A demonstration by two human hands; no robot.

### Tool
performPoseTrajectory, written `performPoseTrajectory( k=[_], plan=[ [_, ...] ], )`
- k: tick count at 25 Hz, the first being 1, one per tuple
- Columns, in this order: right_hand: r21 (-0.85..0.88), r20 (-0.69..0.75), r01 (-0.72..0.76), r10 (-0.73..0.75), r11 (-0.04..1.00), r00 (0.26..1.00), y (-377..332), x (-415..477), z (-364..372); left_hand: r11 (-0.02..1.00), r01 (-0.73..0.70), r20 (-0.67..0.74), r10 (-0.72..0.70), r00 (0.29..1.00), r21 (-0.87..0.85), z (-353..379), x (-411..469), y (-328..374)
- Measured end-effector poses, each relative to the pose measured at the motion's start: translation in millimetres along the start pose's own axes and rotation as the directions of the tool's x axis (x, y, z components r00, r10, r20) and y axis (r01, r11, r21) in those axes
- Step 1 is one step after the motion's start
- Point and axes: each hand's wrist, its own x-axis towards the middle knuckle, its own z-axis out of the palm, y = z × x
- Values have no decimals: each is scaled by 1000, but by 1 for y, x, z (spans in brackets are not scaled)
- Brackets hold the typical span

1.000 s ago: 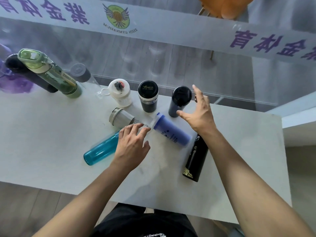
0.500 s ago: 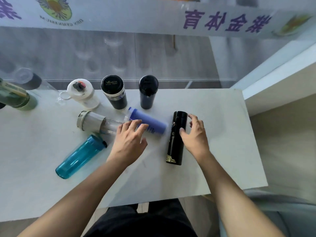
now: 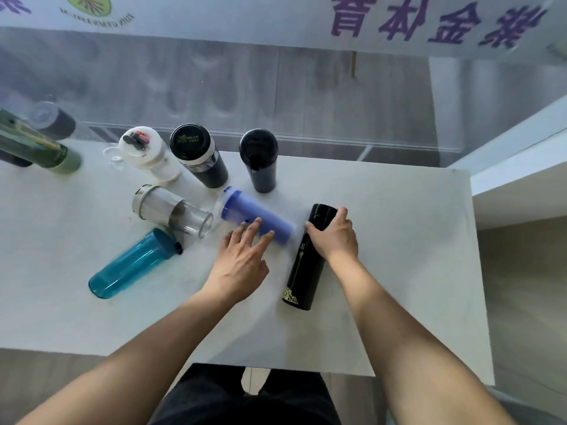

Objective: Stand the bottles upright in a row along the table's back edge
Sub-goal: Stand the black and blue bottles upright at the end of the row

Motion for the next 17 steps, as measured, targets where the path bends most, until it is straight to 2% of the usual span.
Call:
performPoseTrajectory(
  k=[3,5,7,12,14,17],
  plan=[
    [115,31,-10,6,993,1000,-2,6,-5,999,33,-11,-33,999,1,2,-1,5],
    [159,-18,26,-24,987,1000,-5,7,-21,999,49,-11,-49,999,-9,1,-1,7],
    [202,-116,129,-107,971,987,-9,6,-44,998,60,-12,-60,998,-26,2,-2,9],
    [251,-342,489,-397,835,852,-30,-3,-85,996,79,-20,-79,997,-40,4,-5,9],
    [260,-366,568,-465,781,806,-40,-4,-86,995,88,-20,-89,996,-52,3,-5,9],
    [265,-359,606,-506,750,784,-54,0,-82,995,89,-16,-90,996,-38,4,-6,7]
  ],
)
